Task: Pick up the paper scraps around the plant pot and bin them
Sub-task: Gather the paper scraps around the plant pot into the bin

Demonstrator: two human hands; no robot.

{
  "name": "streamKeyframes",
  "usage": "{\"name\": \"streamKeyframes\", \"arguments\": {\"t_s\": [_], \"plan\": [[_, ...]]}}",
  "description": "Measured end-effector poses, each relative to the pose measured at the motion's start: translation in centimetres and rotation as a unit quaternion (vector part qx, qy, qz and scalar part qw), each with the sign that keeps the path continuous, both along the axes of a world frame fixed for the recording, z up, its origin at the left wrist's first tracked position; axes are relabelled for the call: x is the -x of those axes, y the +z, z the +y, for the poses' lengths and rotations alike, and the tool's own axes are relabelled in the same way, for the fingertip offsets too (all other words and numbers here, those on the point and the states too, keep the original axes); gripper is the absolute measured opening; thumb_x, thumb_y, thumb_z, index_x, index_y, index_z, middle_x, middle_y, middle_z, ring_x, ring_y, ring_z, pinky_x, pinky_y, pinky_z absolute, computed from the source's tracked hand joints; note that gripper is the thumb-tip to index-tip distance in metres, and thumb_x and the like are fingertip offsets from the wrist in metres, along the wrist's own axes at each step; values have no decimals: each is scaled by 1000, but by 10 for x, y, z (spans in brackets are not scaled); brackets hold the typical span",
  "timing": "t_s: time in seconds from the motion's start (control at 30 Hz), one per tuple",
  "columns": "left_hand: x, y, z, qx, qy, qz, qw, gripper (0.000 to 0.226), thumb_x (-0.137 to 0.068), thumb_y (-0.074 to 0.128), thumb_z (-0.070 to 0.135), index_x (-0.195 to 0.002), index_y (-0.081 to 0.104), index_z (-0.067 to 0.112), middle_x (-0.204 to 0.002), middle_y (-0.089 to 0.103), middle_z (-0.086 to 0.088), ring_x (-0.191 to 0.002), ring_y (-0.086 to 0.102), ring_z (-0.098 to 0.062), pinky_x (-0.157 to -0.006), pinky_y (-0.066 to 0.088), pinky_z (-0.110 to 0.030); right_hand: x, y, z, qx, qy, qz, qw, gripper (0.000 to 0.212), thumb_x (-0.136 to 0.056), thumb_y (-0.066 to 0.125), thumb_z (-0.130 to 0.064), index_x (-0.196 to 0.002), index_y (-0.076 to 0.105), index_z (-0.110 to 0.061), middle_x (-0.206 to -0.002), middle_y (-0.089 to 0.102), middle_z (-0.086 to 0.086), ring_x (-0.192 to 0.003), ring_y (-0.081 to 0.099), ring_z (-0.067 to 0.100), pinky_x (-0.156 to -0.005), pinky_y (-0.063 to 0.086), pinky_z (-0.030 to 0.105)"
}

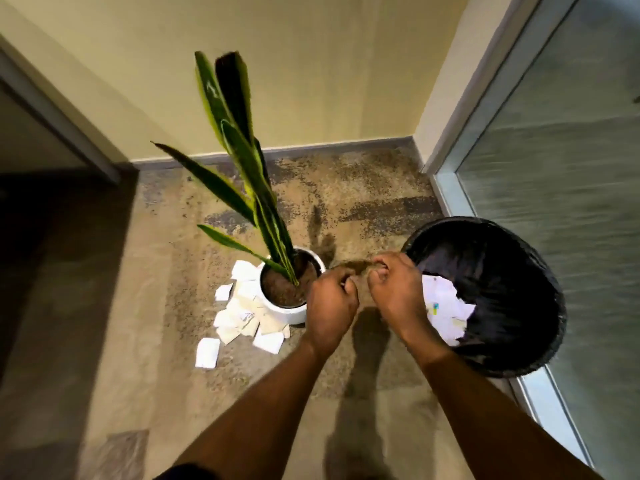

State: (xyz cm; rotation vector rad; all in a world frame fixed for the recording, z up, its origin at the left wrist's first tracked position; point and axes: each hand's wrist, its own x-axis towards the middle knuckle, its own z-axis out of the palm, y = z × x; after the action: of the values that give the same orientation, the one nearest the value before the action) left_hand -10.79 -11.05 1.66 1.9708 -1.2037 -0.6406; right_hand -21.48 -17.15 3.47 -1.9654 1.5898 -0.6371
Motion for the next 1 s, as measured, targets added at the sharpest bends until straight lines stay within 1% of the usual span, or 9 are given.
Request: {"name": "streamKeyframes", "arguments": {"t_s": [0.27, 0.33, 0.47, 0.6, 0.73, 0.8, 0.87, 0.93, 1.0], "plan": [[-130, -113, 118, -94, 199, -16, 975, 26, -85, 56, 16, -105, 72, 13, -105, 72, -5, -95, 66, -22, -85, 51, -31, -91, -127, 104, -116, 71, 76, 988, 38, -77, 38, -33, -75, 68, -9, -80, 65, 16, -78, 62, 34, -73, 48, 37], [-157, -143, 137, -131, 224, -20, 965, 27, -85, 57, 20, -108, 70, 14, -106, 71, -7, -99, 65, -24, -86, 51, -31, -113, -160, 124, -152, 113, 112, 976, 50, -77, 33, -43, -87, 70, -11, -93, 66, 14, -88, 63, 32, -80, 49, 36], [-196, -208, 164, -243, 251, -18, 937, 44, -85, 64, 38, -118, 56, 10, -111, 61, -17, -112, 54, -33, -89, 47, -39, -152, -212, 149, -192, 172, 188, 948, 49, -82, 63, -41, -127, 55, -22, -134, 49, 8, -121, 50, 30, -102, 40, 37], [-213, -242, 173, -305, 286, -7, 908, 70, -80, 72, 46, -129, 43, 4, -123, 48, -20, -116, 48, -38, -90, 47, -43, -176, -247, 152, -174, 193, 255, 931, 71, -82, 65, -45, -141, 28, -29, -145, 24, 9, -125, 44, 34, -100, 42, 40], [-215, -256, 175, -297, 297, -9, 907, 61, -83, 73, 32, -129, 44, 4, -121, 51, -20, -111, 51, -37, -83, 49, -40, -181, -265, 149, -129, 230, 303, 916, 69, -89, 58, -42, -145, 21, -25, -147, 21, 14, -128, 40, 34, -99, 43, 40], [-214, -258, 173, -265, 307, 24, 914, 43, -84, 72, 24, -115, 50, 5, -108, 61, -14, -88, 59, -26, -64, 51, -30, -181, -271, 146, -107, 240, 331, 906, 66, -94, 51, -39, -148, 17, -23, -151, 19, 17, -133, 34, 34, -103, 40, 40], [-210, -257, 169, -240, 311, 33, 919, 31, -85, 72, 21, -106, 53, 7, -91, 64, -3, -65, 52, -12, -45, 34, -19, -182, -272, 142, -100, 253, 350, 896, 63, -95, 46, -33, -149, 15, -20, -152, 21, 19, -134, 33, 35, -102, 41, 41], [-205, -251, 163, -217, 316, 29, 923, 31, -86, 70, 24, -106, 54, 6, -86, 58, 2, -63, 48, -10, -46, 29, -18, -182, -273, 139, -85, 271, 365, 886, 57, -97, 40, -25, -148, 17, -16, -149, 27, 20, -129, 39, 37, -95, 46, 42], [-202, -250, 155, -197, 321, 26, 926, 39, -88, 68, 27, -112, 54, 0, -94, 64, -5, -74, 57, -19, -55, 42, -24, -180, -273, 138, -49, 278, 373, 884, 48, -96, 39, -19, -142, 26, -13, -137, 39, 18, -115, 50, 34, -81, 52, 40]]}}
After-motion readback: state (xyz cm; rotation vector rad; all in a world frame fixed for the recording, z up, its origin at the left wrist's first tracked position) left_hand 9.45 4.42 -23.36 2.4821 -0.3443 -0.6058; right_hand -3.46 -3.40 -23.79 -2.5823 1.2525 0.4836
